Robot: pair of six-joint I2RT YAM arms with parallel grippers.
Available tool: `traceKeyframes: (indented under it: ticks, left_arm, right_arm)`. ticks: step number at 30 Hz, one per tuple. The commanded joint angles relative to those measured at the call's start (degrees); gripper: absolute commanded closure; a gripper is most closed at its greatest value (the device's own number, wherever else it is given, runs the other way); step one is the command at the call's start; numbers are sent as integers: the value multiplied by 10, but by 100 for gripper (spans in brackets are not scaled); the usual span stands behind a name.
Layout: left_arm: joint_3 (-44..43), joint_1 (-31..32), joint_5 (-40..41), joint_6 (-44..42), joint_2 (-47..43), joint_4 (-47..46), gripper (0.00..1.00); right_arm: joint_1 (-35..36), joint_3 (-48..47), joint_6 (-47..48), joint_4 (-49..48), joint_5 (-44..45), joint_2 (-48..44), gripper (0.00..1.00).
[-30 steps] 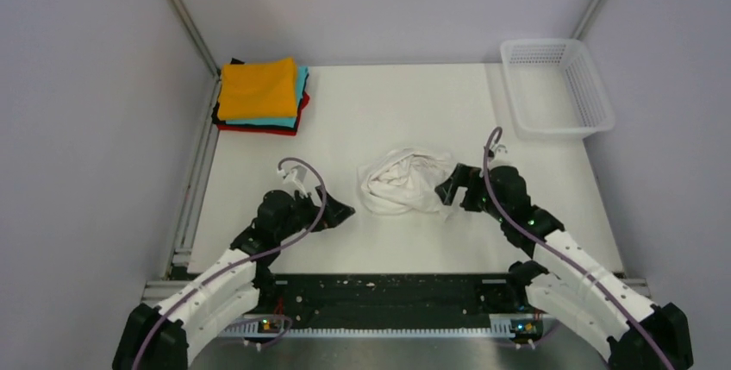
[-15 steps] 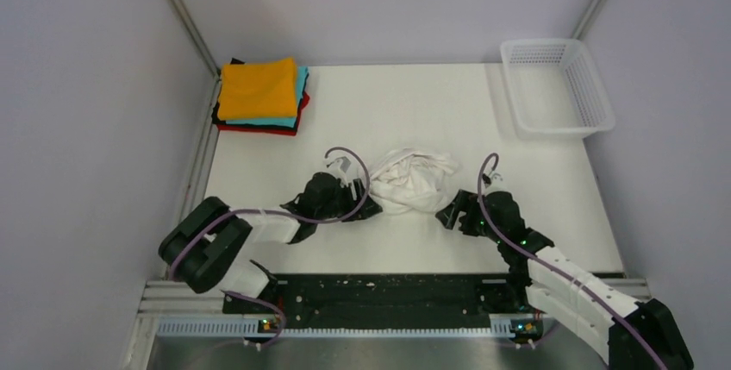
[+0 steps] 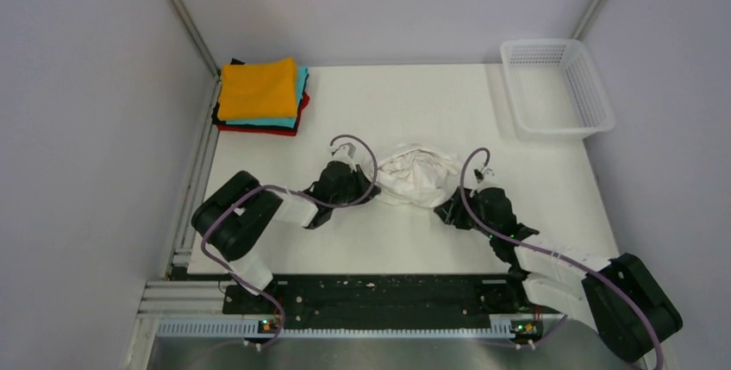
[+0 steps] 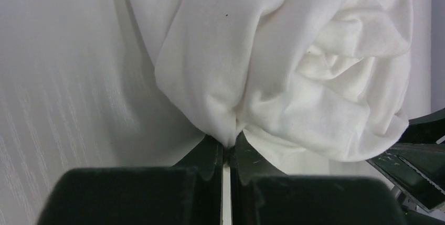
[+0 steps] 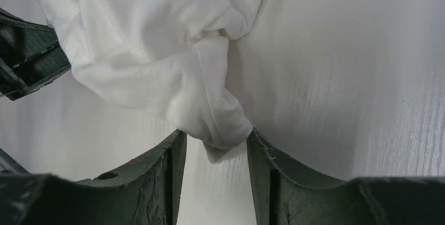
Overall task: Fold and stack the t-shirts
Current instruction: Flatten out the tshirt
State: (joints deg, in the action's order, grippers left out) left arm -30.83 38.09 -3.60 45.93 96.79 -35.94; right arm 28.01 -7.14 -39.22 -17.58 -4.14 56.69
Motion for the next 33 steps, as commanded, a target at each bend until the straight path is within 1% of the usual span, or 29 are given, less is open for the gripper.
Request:
traceKeyframes:
  ticks: [1, 5, 6, 8, 10, 11, 13, 19, 22, 25, 27, 30, 33]
  left_arm:
    - [-7, 0, 5, -23, -29, 0, 100]
    - [5, 0, 0, -33, -70, 10, 100]
    - [2, 1, -4, -36, -78, 18, 100]
    - [-3, 0, -8, -40, -90, 35, 100]
    - [-3, 0, -9, -45, -105, 45, 100]
    - [-4, 0, -2, -48, -115, 55, 100]
    - [-6, 0, 20, -58, -152, 96, 100]
    - [-27, 0, 121, -103, -329, 233, 100]
    - [-51, 1, 158, -123, -428, 303, 100]
    - [-70, 1, 155, -143, -503, 334, 100]
    - [-87, 2, 145, -154, -541, 353, 100]
    - [-111, 1, 141, -176, -581, 380, 100]
    - [-115, 2, 156, -191, -599, 384, 100]
  right_arm:
    - [6, -10, 12, -122, 26, 43, 55]
    - [7, -26, 28, -175, 37, 97, 55]
    - [7, -32, 34, -187, 39, 114, 59]
    - [7, -49, 39, -191, 54, 144, 76]
    - [7, -55, 41, -214, 44, 161, 93]
    - [6, -56, 40, -222, 28, 159, 99]
    - [7, -70, 43, -184, 25, 123, 100]
    - [7, -180, 90, 99, 87, -67, 100]
    - [6, -233, 112, 198, 93, -171, 100]
    - [6, -275, 132, 229, 63, -233, 100]
    - [6, -304, 142, 244, 45, -253, 100]
    - [6, -331, 155, 248, 22, -261, 100]
    - [6, -348, 161, 245, 26, -246, 100]
